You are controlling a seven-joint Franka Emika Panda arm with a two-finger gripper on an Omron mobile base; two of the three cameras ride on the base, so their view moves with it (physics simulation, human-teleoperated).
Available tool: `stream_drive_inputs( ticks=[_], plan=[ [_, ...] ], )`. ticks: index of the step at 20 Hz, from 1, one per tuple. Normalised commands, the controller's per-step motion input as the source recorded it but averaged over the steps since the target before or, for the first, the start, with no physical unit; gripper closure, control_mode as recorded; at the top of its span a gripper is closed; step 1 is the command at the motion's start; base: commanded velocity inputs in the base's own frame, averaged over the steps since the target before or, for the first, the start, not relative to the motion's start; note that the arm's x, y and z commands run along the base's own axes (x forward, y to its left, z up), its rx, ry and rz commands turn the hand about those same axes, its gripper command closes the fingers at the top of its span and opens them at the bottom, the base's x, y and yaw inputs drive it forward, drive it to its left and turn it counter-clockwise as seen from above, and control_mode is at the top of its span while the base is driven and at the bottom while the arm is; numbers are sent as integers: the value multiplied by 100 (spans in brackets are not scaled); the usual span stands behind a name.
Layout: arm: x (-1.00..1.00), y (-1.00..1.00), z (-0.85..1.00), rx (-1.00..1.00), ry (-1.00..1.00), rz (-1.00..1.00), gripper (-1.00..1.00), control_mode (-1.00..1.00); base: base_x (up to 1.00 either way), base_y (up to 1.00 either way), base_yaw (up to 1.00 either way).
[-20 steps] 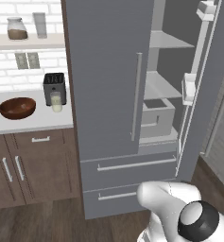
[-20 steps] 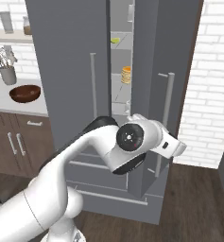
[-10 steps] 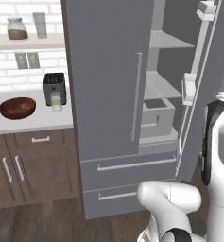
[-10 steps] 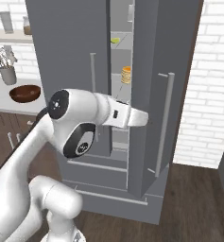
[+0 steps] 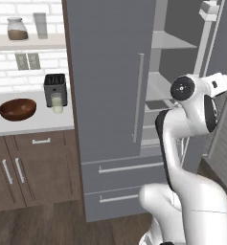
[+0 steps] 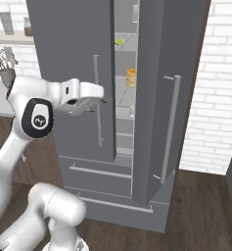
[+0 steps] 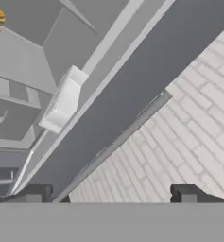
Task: Grab a lemon wedge from the fridge and one ice cube from the ice bowl, and put them in the glass of lemonade.
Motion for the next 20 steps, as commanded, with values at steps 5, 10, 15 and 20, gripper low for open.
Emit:
stream_drive_inputs(
  ticks=[5, 10, 15, 20],
  plan=[
    [40, 53, 63, -5, 47, 16, -100, -100, 0, 0, 0],
    [99, 1, -21, 0, 45, 22, -100, -100, 0, 0, 0],
    [87, 0, -73, 0, 15, 12, -100, -100, 0, 0, 0],
    [9, -33, -42, 0, -14, 1, -100, -100, 0, 0, 0]
  ],
)
